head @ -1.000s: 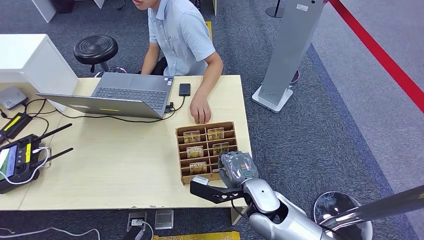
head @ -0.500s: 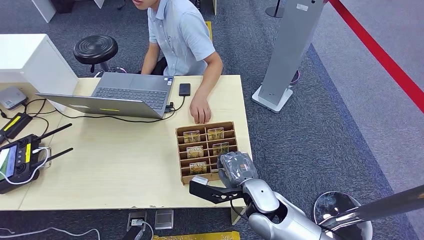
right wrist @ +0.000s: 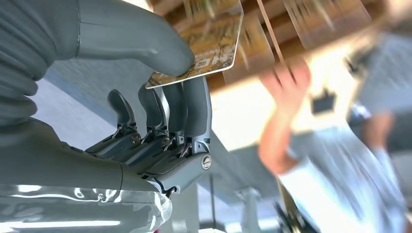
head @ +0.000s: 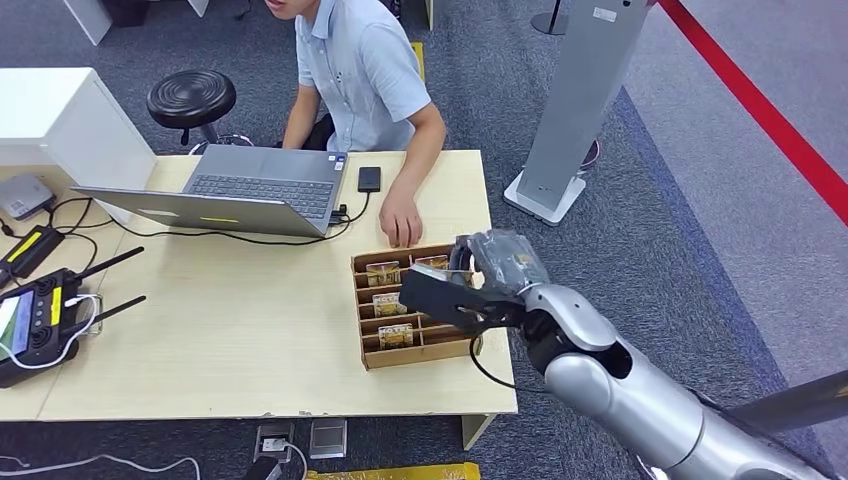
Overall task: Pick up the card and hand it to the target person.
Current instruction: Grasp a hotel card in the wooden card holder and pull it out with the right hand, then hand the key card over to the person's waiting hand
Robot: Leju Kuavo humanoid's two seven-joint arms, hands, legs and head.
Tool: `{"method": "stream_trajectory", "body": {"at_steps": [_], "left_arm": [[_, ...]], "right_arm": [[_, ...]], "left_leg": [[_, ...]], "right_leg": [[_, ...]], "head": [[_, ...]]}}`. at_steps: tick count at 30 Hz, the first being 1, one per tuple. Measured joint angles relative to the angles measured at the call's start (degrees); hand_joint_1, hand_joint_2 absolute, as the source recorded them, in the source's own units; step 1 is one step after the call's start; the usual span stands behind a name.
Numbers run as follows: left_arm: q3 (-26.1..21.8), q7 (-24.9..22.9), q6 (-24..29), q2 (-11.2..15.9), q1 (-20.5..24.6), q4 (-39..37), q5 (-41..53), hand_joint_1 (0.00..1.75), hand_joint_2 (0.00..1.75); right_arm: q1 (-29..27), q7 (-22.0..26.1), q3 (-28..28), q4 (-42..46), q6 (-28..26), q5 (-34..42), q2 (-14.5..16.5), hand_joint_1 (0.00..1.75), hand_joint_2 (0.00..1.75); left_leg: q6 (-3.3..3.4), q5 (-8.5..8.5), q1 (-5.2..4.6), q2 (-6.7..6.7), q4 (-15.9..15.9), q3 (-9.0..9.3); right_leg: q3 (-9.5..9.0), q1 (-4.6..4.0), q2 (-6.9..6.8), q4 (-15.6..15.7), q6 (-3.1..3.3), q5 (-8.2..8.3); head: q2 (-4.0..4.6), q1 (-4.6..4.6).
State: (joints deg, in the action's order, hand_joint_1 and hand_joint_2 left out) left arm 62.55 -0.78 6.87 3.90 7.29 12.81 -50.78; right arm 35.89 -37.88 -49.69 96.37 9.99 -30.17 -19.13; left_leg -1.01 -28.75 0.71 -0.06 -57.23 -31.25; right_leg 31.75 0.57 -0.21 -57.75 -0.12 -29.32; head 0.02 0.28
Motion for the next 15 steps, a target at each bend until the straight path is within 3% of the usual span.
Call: {"method": "stream_trajectory", "body": {"at_steps": [9, 12, 15], "left_arm": [[-0.63, 0.18, -0.31, 0.02, 0.00, 0.00, -0.07, 0.00, 0.00], [-0.63, 0.05, -0.41, -0.04, 0.26, 0.00, 0.27, 0.00, 0.00], [-0.63, 0.03, -0.46, -0.25, 0.59, 0.01, 0.79, 0.00, 0.00]], "right_arm": [[5.51, 4.10, 0.32, 7.02, 0.65, 4.31, -1.59, 1.36, 1.75], [5.70, 7.48, -0.45, 5.96, -3.38, 1.07, -0.91, 1.36, 1.75], [5.55, 11.05, -0.96, 3.63, -11.14, -4.69, 0.34, 1.36, 1.75]], "left_leg": [[0.00, 0.00, 0.00, -0.01, 0.01, -0.03], [0.00, 0.00, 0.00, -0.01, 0.01, -0.03], [0.00, 0.00, 0.00, -0.02, 0.01, -0.03]], "right_leg": [[-0.02, -0.01, -0.01, 0.00, 0.00, -0.01], [-0.03, -0.01, -0.01, -0.01, 0.00, 0.00], [-0.03, -0.01, -0.02, -0.01, 0.00, 0.00]], "head": [[0.00, -0.03], [0.00, 0.01], [0.00, 0.02]]}}
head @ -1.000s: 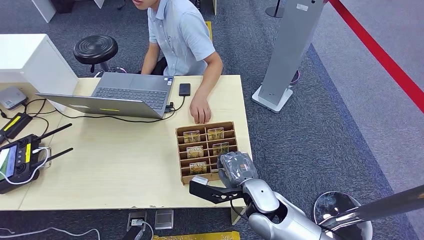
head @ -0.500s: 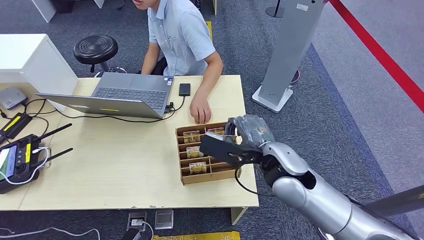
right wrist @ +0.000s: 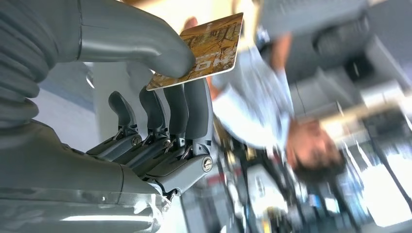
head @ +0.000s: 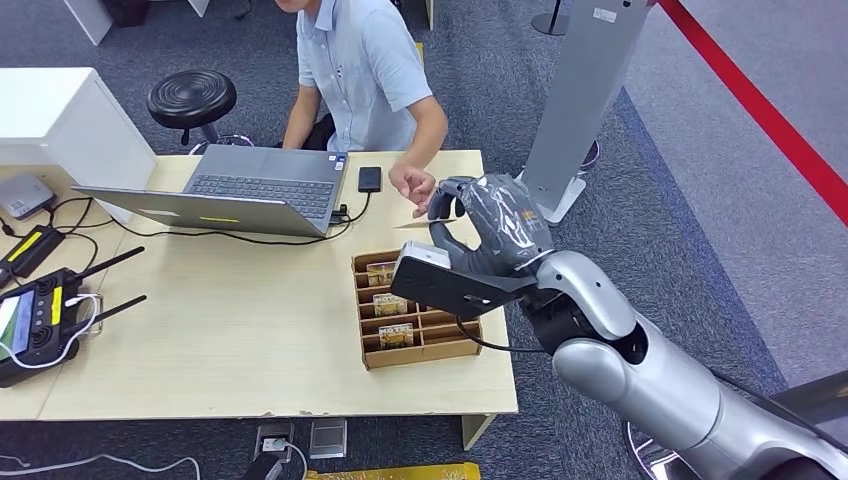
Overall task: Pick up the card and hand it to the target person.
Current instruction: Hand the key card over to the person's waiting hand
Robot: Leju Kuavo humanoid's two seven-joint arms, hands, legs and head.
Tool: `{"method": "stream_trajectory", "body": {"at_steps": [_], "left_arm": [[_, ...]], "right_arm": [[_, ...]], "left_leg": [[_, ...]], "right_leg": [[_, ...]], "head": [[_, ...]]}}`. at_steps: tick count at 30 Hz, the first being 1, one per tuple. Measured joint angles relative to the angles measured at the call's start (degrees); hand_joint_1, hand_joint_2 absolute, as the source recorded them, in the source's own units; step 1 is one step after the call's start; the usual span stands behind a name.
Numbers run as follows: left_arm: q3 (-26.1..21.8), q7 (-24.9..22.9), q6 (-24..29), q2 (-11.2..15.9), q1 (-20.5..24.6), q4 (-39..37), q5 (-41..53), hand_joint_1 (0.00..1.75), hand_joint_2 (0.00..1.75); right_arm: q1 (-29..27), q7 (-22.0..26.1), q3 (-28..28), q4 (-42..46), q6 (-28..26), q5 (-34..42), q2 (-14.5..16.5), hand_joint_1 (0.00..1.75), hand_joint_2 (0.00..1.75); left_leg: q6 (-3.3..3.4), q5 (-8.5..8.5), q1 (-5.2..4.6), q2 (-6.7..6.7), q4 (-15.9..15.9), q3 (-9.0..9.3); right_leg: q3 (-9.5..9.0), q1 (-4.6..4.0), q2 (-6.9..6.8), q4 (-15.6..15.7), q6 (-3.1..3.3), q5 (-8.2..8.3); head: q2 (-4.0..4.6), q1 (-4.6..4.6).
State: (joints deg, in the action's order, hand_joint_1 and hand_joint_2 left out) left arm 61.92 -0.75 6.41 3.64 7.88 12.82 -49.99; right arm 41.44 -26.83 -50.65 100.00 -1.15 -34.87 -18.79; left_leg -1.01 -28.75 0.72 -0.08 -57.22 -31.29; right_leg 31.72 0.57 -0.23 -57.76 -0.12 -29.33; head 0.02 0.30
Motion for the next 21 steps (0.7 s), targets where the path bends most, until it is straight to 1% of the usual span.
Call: {"method": "stream_trajectory", "body": {"at_steps": [4, 7, 11, 16, 20, 21], "left_arm": [[0.00, -0.28, -0.09, -0.43, 0.56, 0.02, 0.81, 0.00, 0.00], [0.00, -0.56, -0.29, -0.68, 0.99, 0.05, 1.11, 0.00, 0.00], [0.00, -0.80, -0.36, -0.90, 1.12, 0.08, 1.16, 0.00, 0.00], [0.00, -0.80, -0.38, -0.96, 1.03, 0.08, 1.16, 0.00, 0.00], [0.00, -0.96, -0.22, -0.95, 1.00, 0.08, 1.46, 0.00, 1.75], [0.00, -1.09, -0.05, -0.95, 1.00, 0.08, 1.73, 0.00, 1.31]], "right_arm": [[-1.07, 5.10, -0.04, -4.56, -10.86, -7.18, 1.96, 1.36, 1.75], [-2.24, 7.47, 0.00, -8.24, -15.50, -9.11, 3.35, 1.36, 1.75], [-3.30, 8.51, 0.05, -12.46, -17.99, -9.92, 4.85, 1.36, 1.75], [-3.60, 8.98, 0.07, -15.99, -18.18, -9.44, 6.14, 1.36, 1.75], [-3.61, 9.16, 0.07, -17.76, -18.36, -8.60, 6.80, 0.00, 1.75], [-3.61, 9.17, 0.07, -18.11, -18.46, -8.41, 6.95, 0.00, 1.75]], "left_leg": [[0.00, 0.00, 0.00, -0.01, 0.00, -0.01], [0.00, 0.00, 0.00, -0.01, 0.00, -0.01], [0.00, 0.00, 0.00, 0.00, 0.00, -0.01], [0.00, 0.00, 0.00, 0.00, 0.00, -0.01], [0.00, 0.00, 0.00, 0.00, 0.00, -0.01], [0.00, 0.00, 0.00, 0.00, 0.00, -0.01]], "right_leg": [[0.01, 0.00, 0.00, 0.00, 0.00, 0.00], [0.01, 0.00, -0.01, 0.00, 0.00, 0.00], [0.02, 0.00, 0.00, 0.00, 0.00, 0.00], [0.02, 0.00, -0.01, 0.00, 0.00, 0.00], [0.02, 0.00, -0.01, -0.01, 0.00, 0.00], [0.02, 0.00, -0.01, -0.01, 0.00, 0.00]], "head": [[0.00, 0.02], [0.00, -0.02], [0.00, -0.03], [0.00, -0.02], [0.00, -0.01], [0.00, -0.02]]}}
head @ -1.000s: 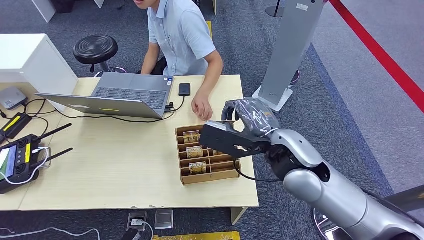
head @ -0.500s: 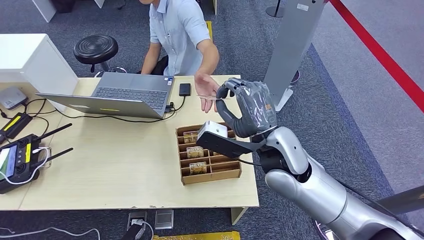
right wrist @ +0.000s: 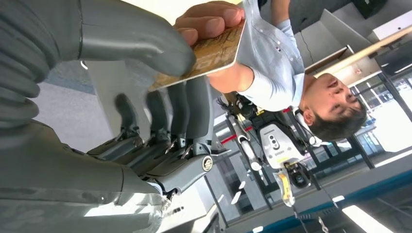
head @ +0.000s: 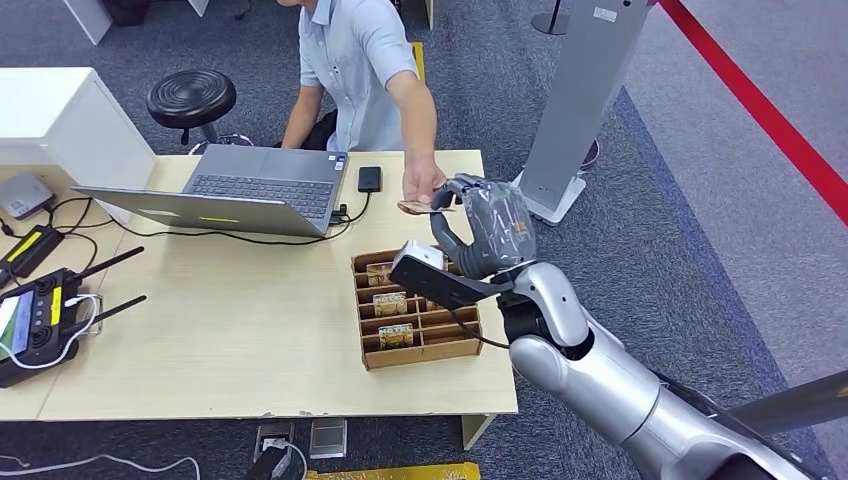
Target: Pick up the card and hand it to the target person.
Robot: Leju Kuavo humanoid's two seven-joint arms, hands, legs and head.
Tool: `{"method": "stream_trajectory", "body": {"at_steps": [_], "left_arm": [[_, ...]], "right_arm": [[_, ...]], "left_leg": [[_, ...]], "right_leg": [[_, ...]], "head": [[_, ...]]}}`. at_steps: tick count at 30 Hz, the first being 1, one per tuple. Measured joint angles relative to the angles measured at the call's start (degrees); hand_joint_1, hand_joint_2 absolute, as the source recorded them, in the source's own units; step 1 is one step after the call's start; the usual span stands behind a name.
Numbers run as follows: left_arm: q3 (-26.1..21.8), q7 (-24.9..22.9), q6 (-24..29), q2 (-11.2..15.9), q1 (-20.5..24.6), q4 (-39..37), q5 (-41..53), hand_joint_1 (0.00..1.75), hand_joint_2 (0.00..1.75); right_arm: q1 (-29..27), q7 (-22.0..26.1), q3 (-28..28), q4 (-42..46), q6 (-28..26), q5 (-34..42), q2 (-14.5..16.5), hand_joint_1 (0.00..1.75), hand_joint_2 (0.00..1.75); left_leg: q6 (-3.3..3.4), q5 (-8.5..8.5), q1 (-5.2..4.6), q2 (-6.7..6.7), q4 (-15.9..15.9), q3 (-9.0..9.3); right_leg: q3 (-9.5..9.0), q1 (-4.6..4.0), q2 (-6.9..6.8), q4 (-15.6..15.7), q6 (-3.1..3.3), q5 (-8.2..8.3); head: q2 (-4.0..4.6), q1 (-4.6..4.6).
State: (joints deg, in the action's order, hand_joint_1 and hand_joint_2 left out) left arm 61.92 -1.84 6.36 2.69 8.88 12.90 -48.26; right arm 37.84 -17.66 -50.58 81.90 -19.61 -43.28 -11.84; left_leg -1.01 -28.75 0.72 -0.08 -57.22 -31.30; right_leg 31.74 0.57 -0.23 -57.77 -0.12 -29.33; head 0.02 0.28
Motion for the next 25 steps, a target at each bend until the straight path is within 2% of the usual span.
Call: {"method": "stream_trajectory", "body": {"at_steps": [3, 7, 12, 15, 19, 25], "left_arm": [[0.00, -0.34, 0.44, 0.01, 0.00, 0.00, 0.43, 0.00, 0.00], [-0.08, -0.34, 0.37, 0.02, -0.09, 0.00, -0.22, 0.00, 0.00], [-0.38, 0.27, 1.02, 0.02, -0.62, 0.00, -0.77, 0.00, 0.00], [-0.43, 0.40, 1.14, 0.02, -1.10, 0.00, -1.04, 0.00, 0.00], [-0.53, 0.56, 1.26, 0.02, -1.49, 0.00, -1.33, 0.00, 0.00], [-1.65, 1.19, 1.49, 0.12, -2.29, 0.00, -2.21, 0.00, 0.00]], "right_arm": [[0.00, 0.00, 0.00, -0.77, -0.63, 0.56, 0.28, 0.00, 1.75], [-0.18, 1.22, 0.10, -1.26, -3.72, 3.81, 0.53, 0.00, 1.75], [-1.71, 6.20, 1.32, -0.14, -10.52, 13.06, 0.60, 0.00, 1.75], [-3.08, 8.24, 2.40, 1.81, -12.65, 17.66, 0.48, 0.00, 1.75], [-4.36, 9.48, 3.28, 4.08, -12.80, 21.76, 0.20, 0.00, 1.75], [-9.84, 10.78, 4.82, 9.74, -8.61, 36.70, -1.61, 0.00, 1.75]], "left_leg": [[0.00, 0.00, 0.00, 0.00, 0.00, 0.00], [0.00, 0.00, 0.00, 0.00, 0.00, 0.01], [0.00, 0.00, 0.00, 0.01, 0.00, 0.02], [0.00, 0.00, 0.00, 0.01, 0.00, 0.02], [0.00, 0.00, 0.00, 0.02, 0.00, 0.02], [0.00, -0.01, 0.00, 0.02, 0.00, 0.01]], "right_leg": [[0.00, 0.00, 0.00, 0.00, 0.00, 0.00], [0.00, 0.00, 0.00, 0.00, 0.00, 0.00], [0.01, 0.00, 0.01, 0.00, 0.00, 0.00], [0.02, 0.00, 0.02, 0.00, 0.00, 0.00], [0.03, 0.00, 0.01, 0.01, 0.00, 0.00], [0.05, 0.00, 0.02, 0.02, 0.00, -0.02]], "head": [[0.00, 0.01], [0.00, -0.01], [0.00, 0.01], [0.00, 0.01], [0.00, -0.03], [0.00, 0.02]]}}
